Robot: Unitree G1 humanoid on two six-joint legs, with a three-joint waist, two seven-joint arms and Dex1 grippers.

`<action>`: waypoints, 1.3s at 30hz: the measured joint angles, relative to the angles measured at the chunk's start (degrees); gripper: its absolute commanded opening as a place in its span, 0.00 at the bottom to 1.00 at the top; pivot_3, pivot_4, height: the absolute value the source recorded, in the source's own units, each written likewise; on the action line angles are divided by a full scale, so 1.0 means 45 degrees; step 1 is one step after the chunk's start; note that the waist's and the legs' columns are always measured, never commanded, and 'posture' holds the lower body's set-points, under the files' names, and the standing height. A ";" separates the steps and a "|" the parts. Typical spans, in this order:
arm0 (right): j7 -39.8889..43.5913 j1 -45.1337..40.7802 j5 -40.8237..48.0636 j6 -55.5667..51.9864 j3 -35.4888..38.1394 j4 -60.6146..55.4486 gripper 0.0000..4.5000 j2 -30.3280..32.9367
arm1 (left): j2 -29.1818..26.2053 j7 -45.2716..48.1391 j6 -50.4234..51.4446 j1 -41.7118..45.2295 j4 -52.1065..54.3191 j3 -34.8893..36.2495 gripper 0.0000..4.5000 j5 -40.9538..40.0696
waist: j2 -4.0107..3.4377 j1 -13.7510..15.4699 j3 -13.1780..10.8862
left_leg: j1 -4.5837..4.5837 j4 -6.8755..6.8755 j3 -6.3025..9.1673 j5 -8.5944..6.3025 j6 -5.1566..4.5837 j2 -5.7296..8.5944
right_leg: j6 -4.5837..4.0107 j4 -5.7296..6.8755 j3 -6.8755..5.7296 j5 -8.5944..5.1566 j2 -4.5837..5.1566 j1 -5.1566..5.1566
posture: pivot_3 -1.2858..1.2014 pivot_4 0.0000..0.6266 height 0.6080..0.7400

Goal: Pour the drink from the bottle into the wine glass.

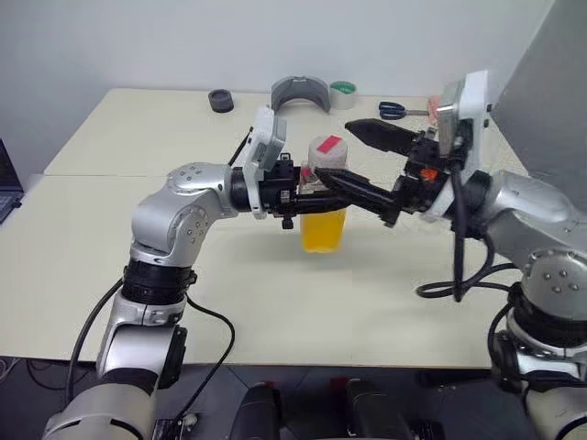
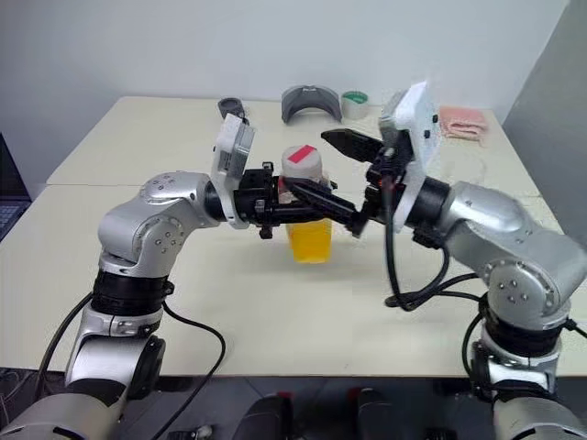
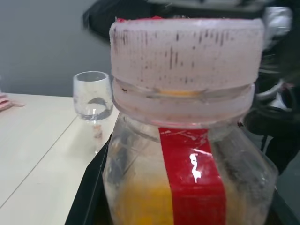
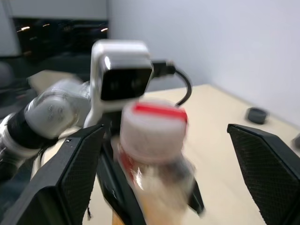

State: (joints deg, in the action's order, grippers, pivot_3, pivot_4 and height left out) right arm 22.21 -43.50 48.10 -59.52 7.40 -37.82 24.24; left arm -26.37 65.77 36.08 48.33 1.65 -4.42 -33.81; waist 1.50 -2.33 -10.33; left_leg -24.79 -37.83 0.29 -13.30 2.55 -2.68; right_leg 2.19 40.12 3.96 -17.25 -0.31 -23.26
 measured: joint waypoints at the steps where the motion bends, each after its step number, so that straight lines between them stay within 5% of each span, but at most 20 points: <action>1: -0.0550 -0.0024 -0.0061 -0.0005 -0.0085 -0.0126 0.99 -0.0234 | 0.0070 0.0001 -0.0111 0.0011 -0.0099 -0.0029 0.40 0.0054 | 0.0000 0.0008 0.0000 | -0.0002 0.0000 -0.0008 0.0000 0.0000 0.0004 | 0.0000 -0.0004 0.0003 0.0000 0.0005 0.0000 | 0.52 0.24 1.00; 10: -0.2547 -0.0201 -0.0269 -0.0020 -0.0924 -0.0137 0.99 -0.1254 | 0.0338 0.0022 -0.0513 0.0329 -0.0452 -0.0248 0.40 0.0306 | 0.0000 0.0061 0.0000 | -0.0007 0.0004 -0.0017 0.0000 0.0000 0.0003 | 0.0000 -0.0018 0.0007 0.0000 0.0008 -0.0002 | 0.52 0.24 1.00; 13: -0.2544 -0.0200 -0.0166 -0.0012 -0.0948 -0.0023 0.87 -0.1296 | 0.0326 0.0013 -0.0599 0.0329 -0.0447 -0.0247 0.40 0.0314 | 0.0000 0.0067 0.0000 | -0.0007 0.0004 -0.0016 0.0000 0.0000 0.0003 | 0.0000 -0.0019 0.0005 0.0000 0.0008 -0.0002 | 0.52 0.24 1.00; 19: -0.2781 -0.0203 0.0345 0.0017 -0.0773 0.0289 0.42 -0.1613 | 0.0200 -0.0040 -0.0594 0.0317 -0.0289 -0.0235 0.40 0.0304 | 0.0000 0.0066 0.0000 | -0.0007 0.0005 -0.0016 0.0000 0.0000 0.0000 | 0.0000 -0.0019 0.0006 0.0000 0.0006 -0.0002 | 0.52 0.24 1.00; 27: -0.2581 -0.0285 0.0663 0.0079 -0.0765 0.0448 0.42 -0.1288 | 0.0177 -0.0309 -0.0301 0.0175 0.0084 -0.0193 0.40 0.0190 | 0.0000 0.0071 0.0000 | -0.0007 0.0004 -0.0015 0.0000 0.0000 0.0001 | 0.0000 -0.0020 0.0005 0.0000 0.0006 -0.0001 | 0.52 0.24 1.00; 39: 0.7620 -0.2259 0.0307 0.3433 -0.1979 0.6031 0.42 0.0792 | -0.0164 -0.0184 0.0649 -0.0440 0.1676 0.0099 0.40 -0.0919 | -0.0013 -0.0035 -0.0009 | 0.0002 0.0005 -0.0018 -0.0001 -0.0003 -0.0006 | 0.0000 -0.0024 0.0003 0.0000 -0.0008 0.0001 | 0.52 0.24 1.00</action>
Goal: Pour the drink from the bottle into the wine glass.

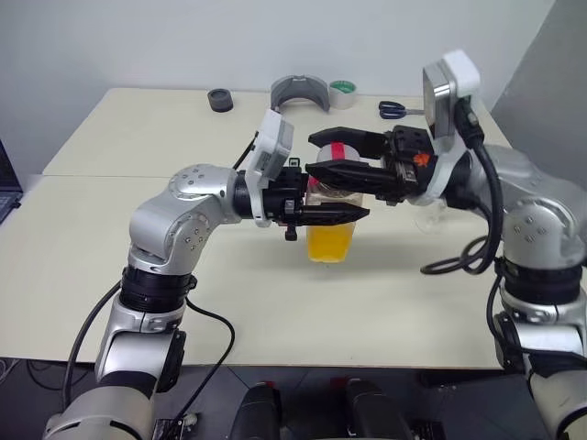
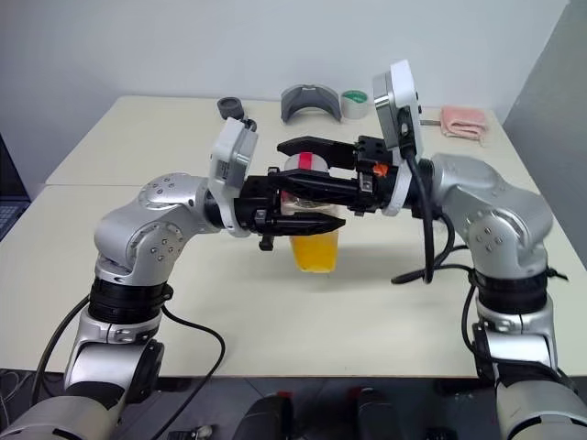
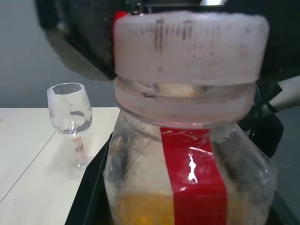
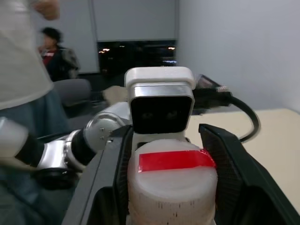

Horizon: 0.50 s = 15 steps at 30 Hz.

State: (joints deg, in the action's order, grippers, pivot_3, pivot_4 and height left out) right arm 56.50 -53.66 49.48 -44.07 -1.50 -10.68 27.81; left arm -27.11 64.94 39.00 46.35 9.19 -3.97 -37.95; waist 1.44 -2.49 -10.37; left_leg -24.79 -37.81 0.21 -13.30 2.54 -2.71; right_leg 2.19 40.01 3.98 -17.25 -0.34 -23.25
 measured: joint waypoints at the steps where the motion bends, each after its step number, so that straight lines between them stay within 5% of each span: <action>1: 0.1053 -0.0511 -0.0356 0.0484 -0.0352 0.1090 0.42 -0.0132 | -0.0096 -0.0196 0.0191 -0.0159 0.0207 0.0142 0.40 -0.0059 | 0.0000 -0.0040 0.0000 | 0.0003 -0.0003 0.0001 0.0000 0.0000 -0.0004 | 0.0000 0.0000 0.0004 0.0000 -0.0006 0.0001 | 0.52 0.24 1.00; 6: 0.3160 -0.0889 -0.1161 0.1505 -0.0895 0.2860 0.42 -0.0321 | -0.0233 -0.0554 0.0761 -0.0514 0.0512 0.0118 0.40 -0.0063 | -0.0003 0.0047 -0.0003 | -0.0009 0.0001 0.0009 -0.0001 0.0001 0.0003 | -0.0001 -0.0006 -0.0004 0.0000 0.0010 0.0001 | 0.52 0.24 1.00; 7: 0.3327 -0.0893 -0.1257 0.1570 -0.0948 0.2976 0.59 -0.0297 | -0.0257 -0.0598 0.0822 -0.0567 0.0538 0.0071 0.40 -0.0063 | -0.0004 0.0078 -0.0003 | -0.0010 0.0001 0.0007 -0.0001 0.0001 0.0006 | -0.0002 -0.0007 -0.0004 0.0001 0.0015 0.0001 | 0.52 0.24 1.00; 12: 0.3394 -0.0033 -0.1480 0.1192 -0.0872 0.2057 0.95 0.0566 | -0.0263 -0.0659 0.0880 -0.0587 0.0875 0.0076 0.40 -0.0291 | -0.0007 0.0207 -0.0009 | -0.0014 -0.0005 0.0007 -0.0001 0.0002 0.0023 | -0.0001 -0.0008 -0.0009 0.0001 0.0046 0.0006 | 0.52 0.24 1.00; 15: 0.2445 0.0746 -0.1171 0.0434 -0.0158 0.0854 0.99 0.1144 | -0.0155 -0.0673 0.0607 -0.0620 0.0780 0.0060 0.40 -0.0241 | -0.0010 0.0197 -0.0011 | -0.0014 -0.0007 0.0008 0.0000 0.0002 0.0025 | -0.0001 -0.0004 -0.0008 0.0001 0.0048 0.0006 | 0.52 0.24 1.00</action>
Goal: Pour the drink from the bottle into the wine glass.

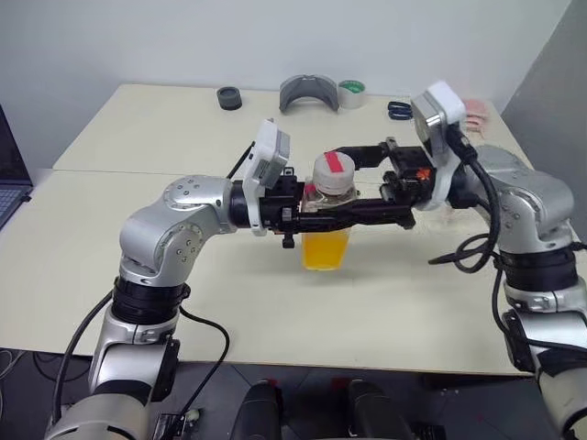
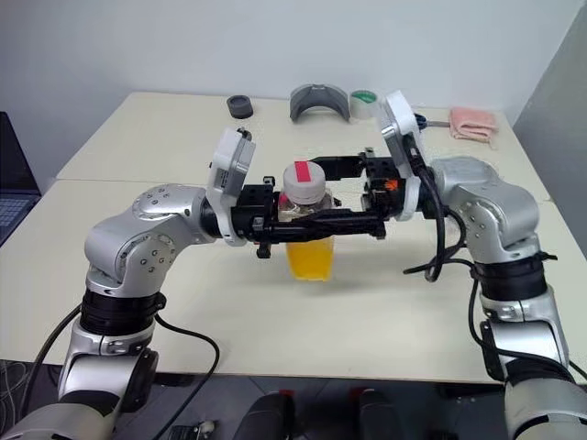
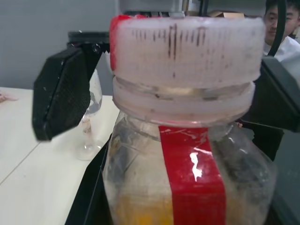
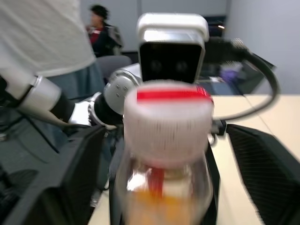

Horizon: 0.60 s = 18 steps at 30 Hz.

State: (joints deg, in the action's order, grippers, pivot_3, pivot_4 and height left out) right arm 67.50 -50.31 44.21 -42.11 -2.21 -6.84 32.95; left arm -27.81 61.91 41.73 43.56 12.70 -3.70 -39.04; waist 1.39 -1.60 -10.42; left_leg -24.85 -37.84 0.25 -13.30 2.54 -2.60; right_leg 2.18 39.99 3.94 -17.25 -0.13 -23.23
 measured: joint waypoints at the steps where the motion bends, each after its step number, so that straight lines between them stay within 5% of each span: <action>1: -0.0464 0.0192 0.0217 -0.0381 0.0356 -0.0516 0.99 0.0204 | 0.0032 0.0006 -0.0126 0.0010 -0.0078 -0.0018 0.40 0.0037 | 0.0000 -0.0004 0.0000 | 0.0000 0.0000 0.0002 0.0000 0.0000 -0.0001 | 0.0000 -0.0002 -0.0001 0.0000 -0.0003 0.0000 | 0.52 0.24 1.00; 6: -0.4269 0.1471 0.1676 -0.2476 0.2342 -0.3696 0.99 0.0526 | 0.0135 0.0141 -0.0852 0.0169 -0.1027 -0.0153 0.40 0.0452 | 0.0000 -0.0028 0.0000 | 0.0003 0.0002 0.0003 0.0000 0.0000 -0.0007 | 0.0000 0.0003 0.0004 0.0000 -0.0012 0.0001 | 0.52 0.24 1.00; 11: -0.9918 0.1336 0.2332 -0.4351 0.2467 -0.6365 0.99 -0.1157 | 0.0337 0.0522 -0.1972 0.0816 -0.2326 -0.0423 0.40 0.1212 | -0.0003 -0.0132 0.0000 | 0.0009 0.0002 0.0003 0.0001 0.0000 -0.0020 | 0.0001 0.0019 0.0018 0.0000 -0.0044 -0.0007 | 0.52 0.24 1.00; 18: -1.2851 0.0403 0.1999 -0.5077 0.1827 -0.6429 0.99 -0.2110 | 0.0642 0.0829 -0.2515 0.1179 -0.3137 -0.0533 0.40 0.1697 | -0.0003 -0.0052 0.0000 | -0.0004 0.0006 -0.0007 0.0001 0.0001 -0.0014 | 0.0000 -0.0003 0.0020 0.0000 -0.0035 -0.0007 | 0.52 0.24 1.00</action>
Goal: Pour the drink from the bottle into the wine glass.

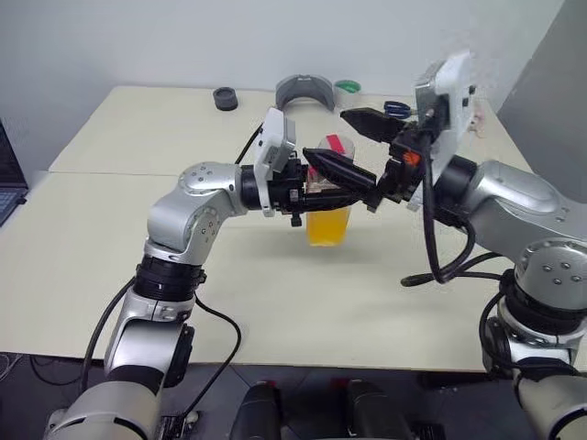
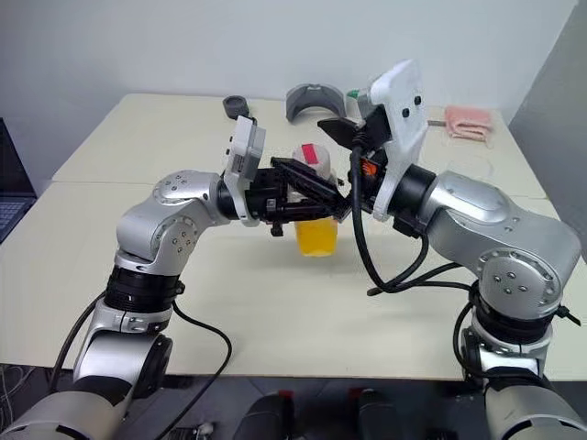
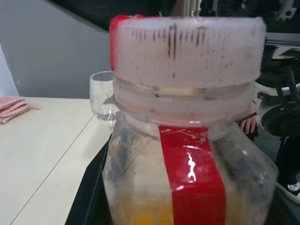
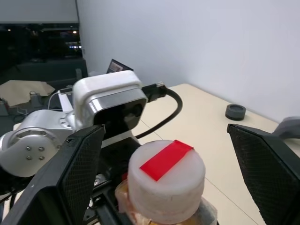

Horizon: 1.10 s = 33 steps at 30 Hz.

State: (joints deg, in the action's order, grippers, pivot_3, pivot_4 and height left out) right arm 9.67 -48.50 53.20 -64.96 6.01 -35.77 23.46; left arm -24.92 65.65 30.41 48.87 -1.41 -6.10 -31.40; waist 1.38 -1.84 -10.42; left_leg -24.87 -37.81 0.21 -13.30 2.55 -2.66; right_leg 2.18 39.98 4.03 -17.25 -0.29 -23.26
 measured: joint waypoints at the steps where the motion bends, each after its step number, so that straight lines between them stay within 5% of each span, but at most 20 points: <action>1: -0.0172 0.0000 -0.0040 -0.0022 -0.0093 0.0010 0.99 -0.0031 | 0.0001 0.0029 0.0000 0.0002 -0.0005 -0.0002 0.40 0.0007 | 0.0000 0.0000 0.0000 | -0.0002 0.0000 0.0000 0.0000 0.0000 0.0000 | 0.0000 -0.0003 0.0000 0.0000 0.0001 0.0000 | 0.52 0.24 1.00; 33: -0.0892 0.0265 0.1065 -0.0399 0.0227 0.0121 0.99 0.0797 | 0.0061 0.0028 -0.0078 0.0057 -0.0213 -0.0060 0.40 0.0035 | 0.0000 -0.0002 0.0000 | -0.0002 0.0001 0.0003 0.0000 -0.0001 -0.0002 | 0.0000 -0.0002 -0.0001 0.0000 -0.0003 0.0000 | 0.52 0.24 1.00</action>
State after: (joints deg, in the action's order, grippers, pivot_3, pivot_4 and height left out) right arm 5.65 -47.30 57.99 -66.76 7.03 -35.22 27.05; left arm -24.65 65.77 30.06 49.12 -2.37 -6.37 -31.24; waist 1.38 -1.85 -10.42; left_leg -24.88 -37.81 0.23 -13.30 2.54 -2.67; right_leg 2.18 39.97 4.02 -17.25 -0.30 -23.26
